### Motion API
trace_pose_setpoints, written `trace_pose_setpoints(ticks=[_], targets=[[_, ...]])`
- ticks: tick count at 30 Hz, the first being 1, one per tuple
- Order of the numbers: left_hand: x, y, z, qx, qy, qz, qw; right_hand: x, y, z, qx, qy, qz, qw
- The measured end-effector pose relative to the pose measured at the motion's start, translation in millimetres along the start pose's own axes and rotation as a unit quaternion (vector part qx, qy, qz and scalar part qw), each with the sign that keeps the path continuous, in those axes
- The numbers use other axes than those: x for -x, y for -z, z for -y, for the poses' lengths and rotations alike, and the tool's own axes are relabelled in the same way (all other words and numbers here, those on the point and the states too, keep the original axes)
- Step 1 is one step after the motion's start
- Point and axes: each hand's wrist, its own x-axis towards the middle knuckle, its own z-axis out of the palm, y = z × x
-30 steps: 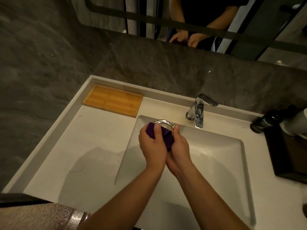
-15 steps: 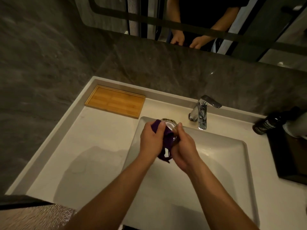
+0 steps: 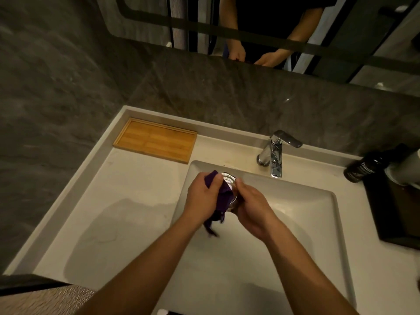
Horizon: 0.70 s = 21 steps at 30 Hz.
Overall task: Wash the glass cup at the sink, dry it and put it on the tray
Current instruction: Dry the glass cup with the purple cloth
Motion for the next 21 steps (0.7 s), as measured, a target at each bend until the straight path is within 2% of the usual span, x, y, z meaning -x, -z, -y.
trace_pose_setpoints(ticks=[2,3,6,7,9,12,14,18,19,21], targets=[[-5,1,-4,-0.006,-0.016,0.02,1.0,-2,-3,6,-0.021,0.001,-0.012,1.0],[-3,-4,-6,0.018,-0.016,-0.008,1.0,-3,-10,5,-0.051,0.007,-0.025,0.998],[12,-25,-7,0.111,0.009,-0.16,0.981,0,-35,-2,-0.131,0.012,-0.074,0.989],[15,-28,-6,0.125,0.013,-0.187,0.974,1,-41,-6,-0.146,0.008,-0.08,0.986],[13,-24,-3,0.119,0.007,-0.186,0.975,7,-47,-12,-0.148,-0.005,-0.071,0.986],[-1,-5,-1,0.073,-0.037,-0.108,0.991,6,-37,-11,-0.136,0.006,-0.051,0.989],[-12,12,-3,0.048,-0.084,-0.023,0.995,3,-26,-2,-0.1,0.022,-0.015,0.995],[-30,41,-12,-0.059,-0.109,0.176,0.977,-9,-12,16,0.085,0.016,0.026,0.996],[-32,42,-14,-0.084,-0.113,0.201,0.969,-11,-11,16,0.11,0.014,0.036,0.993],[-33,37,-17,-0.089,-0.11,0.199,0.97,-13,-13,13,0.077,0.019,0.037,0.996]])
